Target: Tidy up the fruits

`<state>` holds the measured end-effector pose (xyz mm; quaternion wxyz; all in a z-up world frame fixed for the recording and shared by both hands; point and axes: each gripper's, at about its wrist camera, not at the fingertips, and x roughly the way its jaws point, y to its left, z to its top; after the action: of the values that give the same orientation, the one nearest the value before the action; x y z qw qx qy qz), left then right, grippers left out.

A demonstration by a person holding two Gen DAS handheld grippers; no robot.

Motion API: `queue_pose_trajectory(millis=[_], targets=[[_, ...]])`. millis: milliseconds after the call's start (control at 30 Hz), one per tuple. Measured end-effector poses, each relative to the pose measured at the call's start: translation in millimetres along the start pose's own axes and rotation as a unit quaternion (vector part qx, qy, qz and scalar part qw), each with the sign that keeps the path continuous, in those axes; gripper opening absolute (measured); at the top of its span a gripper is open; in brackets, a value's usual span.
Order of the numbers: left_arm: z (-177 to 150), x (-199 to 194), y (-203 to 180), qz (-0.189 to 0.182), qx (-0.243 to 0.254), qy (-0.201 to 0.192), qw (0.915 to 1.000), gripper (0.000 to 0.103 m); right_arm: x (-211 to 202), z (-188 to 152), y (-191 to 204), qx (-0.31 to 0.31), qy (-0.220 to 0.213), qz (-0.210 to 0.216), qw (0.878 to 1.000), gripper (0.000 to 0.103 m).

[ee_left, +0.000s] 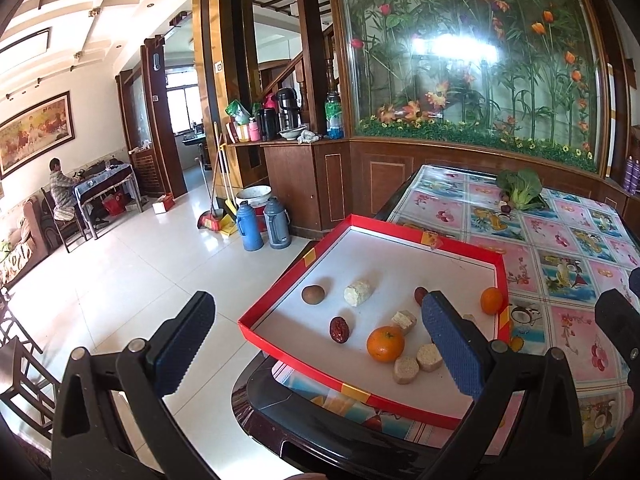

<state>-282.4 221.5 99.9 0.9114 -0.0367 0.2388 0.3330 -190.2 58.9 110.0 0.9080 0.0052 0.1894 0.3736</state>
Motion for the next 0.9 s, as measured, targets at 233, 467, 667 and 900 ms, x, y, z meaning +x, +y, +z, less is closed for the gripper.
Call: queue_pose_trajectory(millis=[233, 467, 667, 900], targets=[[-2, 2, 2, 0.002, -0.003, -0.001, 1.0, 0.103, 5, -1, 1, 0.004, 0.007, 0.001, 1.0, 0.102], [-3, 6, 8, 0.009, -0.011, 0.002, 0.9999, 0.103, 5, -2, 5, -0.002, 0.01, 0.006, 1.0, 0.102], [-3, 5, 11, 0.014, -0.013, 0.002, 0.9998, 0.103, 2, -2, 8, -0.01, 0.005, 0.005, 1.0, 0.102], [-3, 3, 11, 0.015, -0.014, 0.0, 0.9998, 0.103, -2, -1, 9, -0.011, -0.001, 0.006, 1.0, 0.102]])
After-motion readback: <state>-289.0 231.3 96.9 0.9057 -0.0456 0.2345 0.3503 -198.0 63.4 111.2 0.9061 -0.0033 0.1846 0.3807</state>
